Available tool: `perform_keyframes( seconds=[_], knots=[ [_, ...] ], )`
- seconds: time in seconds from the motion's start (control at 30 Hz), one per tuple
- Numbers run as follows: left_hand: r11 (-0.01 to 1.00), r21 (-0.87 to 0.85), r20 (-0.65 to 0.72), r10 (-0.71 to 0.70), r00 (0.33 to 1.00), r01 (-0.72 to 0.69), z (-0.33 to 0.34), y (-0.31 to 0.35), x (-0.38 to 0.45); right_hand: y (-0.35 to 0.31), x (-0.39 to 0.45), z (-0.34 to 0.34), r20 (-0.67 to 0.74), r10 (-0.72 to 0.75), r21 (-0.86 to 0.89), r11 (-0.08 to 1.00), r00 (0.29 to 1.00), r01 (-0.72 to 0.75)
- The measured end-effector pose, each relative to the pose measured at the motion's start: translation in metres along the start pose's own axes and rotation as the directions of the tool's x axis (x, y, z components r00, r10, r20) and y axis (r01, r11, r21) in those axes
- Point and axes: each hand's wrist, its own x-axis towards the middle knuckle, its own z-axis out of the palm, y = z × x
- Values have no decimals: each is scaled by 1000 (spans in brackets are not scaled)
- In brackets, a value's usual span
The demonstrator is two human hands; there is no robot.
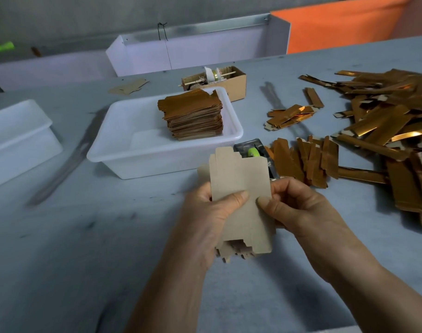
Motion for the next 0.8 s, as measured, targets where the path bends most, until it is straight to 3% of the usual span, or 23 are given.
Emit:
perform_keyframes(
  seconds=[0.13,0.2,0.3,0.5,0.67,0.8],
  knots=[
    [999,-4,-76,32,997,-33,5,-4,1,1,-5,6,-77,-147,-308,944,986,117],
    [999,27,-123,50,991,-47,8,-6,2,-2,-9,11,-74,-191,-372,916,979,150],
    [996,77,-126,53,991,-44,13,-8,-2,-5,-13,16,-28,-175,-256,953,984,162],
    [989,131,132,52,990,-69,6,-2,-10,1,-12,12,25,-103,-165,981,994,106],
    [968,201,183,115,976,-151,0,0,-16,-3,-12,6,99,-10,-43,999,995,15],
    [946,295,127,99,987,-132,-1,0,-15,-3,-11,4,-72,-24,-126,992,997,15]
  ],
)
